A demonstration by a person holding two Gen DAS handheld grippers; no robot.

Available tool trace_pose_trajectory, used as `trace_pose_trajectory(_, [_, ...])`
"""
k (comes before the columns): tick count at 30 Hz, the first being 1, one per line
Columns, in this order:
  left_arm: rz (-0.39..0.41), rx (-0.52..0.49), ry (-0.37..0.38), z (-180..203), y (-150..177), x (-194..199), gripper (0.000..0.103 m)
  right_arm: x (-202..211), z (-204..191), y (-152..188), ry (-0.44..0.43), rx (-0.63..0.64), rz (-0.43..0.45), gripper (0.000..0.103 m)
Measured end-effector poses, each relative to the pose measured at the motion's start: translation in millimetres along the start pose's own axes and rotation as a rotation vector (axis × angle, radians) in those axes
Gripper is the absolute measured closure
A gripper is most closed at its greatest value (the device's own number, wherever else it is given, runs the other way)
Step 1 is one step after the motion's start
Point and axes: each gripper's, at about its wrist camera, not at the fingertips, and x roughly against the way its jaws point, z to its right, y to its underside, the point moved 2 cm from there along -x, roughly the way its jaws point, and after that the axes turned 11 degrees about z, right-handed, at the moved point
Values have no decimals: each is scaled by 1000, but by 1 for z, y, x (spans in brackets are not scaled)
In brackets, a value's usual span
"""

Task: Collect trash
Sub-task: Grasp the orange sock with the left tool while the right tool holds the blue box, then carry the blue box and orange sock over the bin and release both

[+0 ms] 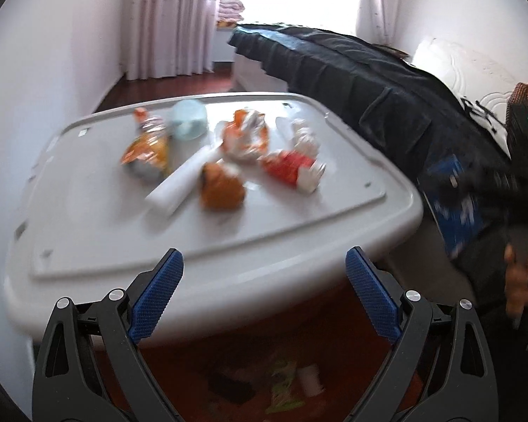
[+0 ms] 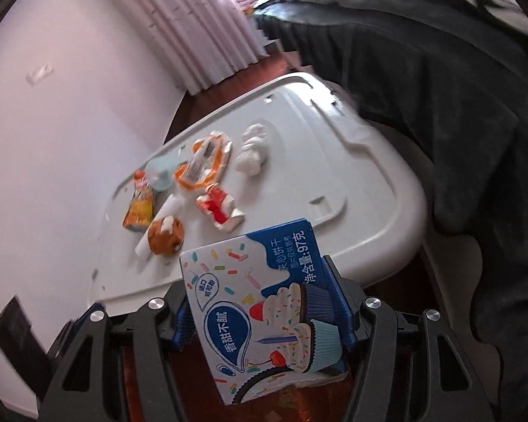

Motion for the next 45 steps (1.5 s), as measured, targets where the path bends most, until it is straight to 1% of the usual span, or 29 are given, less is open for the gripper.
trace_pose_trajectory(2, [-12,16,37,0,-12,-19,12,1,8,-5,50,17,34,42])
trace_pose_trajectory(3, [-12,25,49,-1,-17,-27,12,1,10,-8,50,10,48,42])
trace_pose_trajectory(5, [-21,47,78,-4,-24,-46,12,-2,15,-11,4,-34,59,42])
trace_pose_trajectory(7, [-34,65,83,-7,-27,-62,12,-4,15,-11,-28,-51,47,42])
trace_pose_trajectory(9, [-46,84,73,-11,-28,-77,12,-4,14,-11,-62,-63,37,42])
trace_pose_trajectory(11, [-62,100,64,-17,-26,-90,12,0,9,-12,-82,-44,46,42])
trace_pose_trajectory(14, [-80,107,32,-24,-23,-102,12,8,4,-18,-89,-12,80,42])
trace_pose_trajectory(16, [-83,115,15,-29,-23,-106,12,12,4,-20,-94,-10,88,41])
trace_pose_trajectory(21, [-98,78,-17,-33,-25,-119,12,7,6,-19,-125,-55,46,41])
trace_pose_trajectory(25, [-156,81,-34,-34,-26,-139,12,5,4,-19,-123,-47,44,41])
trace_pose_trajectory(28, [-190,31,-104,-31,-27,-154,12,3,3,-19,-122,-49,41,41])
trace_pose_trajectory(29, [-192,15,-131,-30,-27,-156,13,3,3,-19,-122,-51,39,41])
trace_pose_trajectory(30, [-190,2,-150,-29,-27,-158,19,2,3,-19,-121,-53,37,41])
trace_pose_trajectory(31, [-190,-32,-180,-27,-26,-160,23,1,3,-19,-120,-54,36,41])
trace_pose_trajectory(32, [-178,-58,-181,-25,-26,-160,34,0,3,-19,-119,-53,34,41])
trace_pose_trajectory(33, [-166,-53,-171,-24,-27,-158,58,0,3,-18,-115,-50,33,41])
trace_pose_trajectory(34, [-157,-64,-177,-24,-28,-157,64,0,3,-18,-112,-48,31,41])
trace_pose_trajectory(36, [-151,-64,-180,-25,-28,-156,72,-2,2,-19,-108,-49,28,41])
trace_pose_trajectory(38, [-138,-55,-186,-26,-28,-150,75,-3,0,-19,-105,-42,25,41])
trace_pose_trajectory(40, [-124,-31,-171,-26,-29,-139,75,-5,-5,-18,-94,-20,25,41])
trace_pose_trajectory(42, [-102,-19,-159,-24,-30,-120,75,-7,-9,-16,-96,-12,20,41])
trace_pose_trajectory(45, [-88,10,-139,-25,-29,-80,75,-10,-15,-15,-100,-10,14,41])
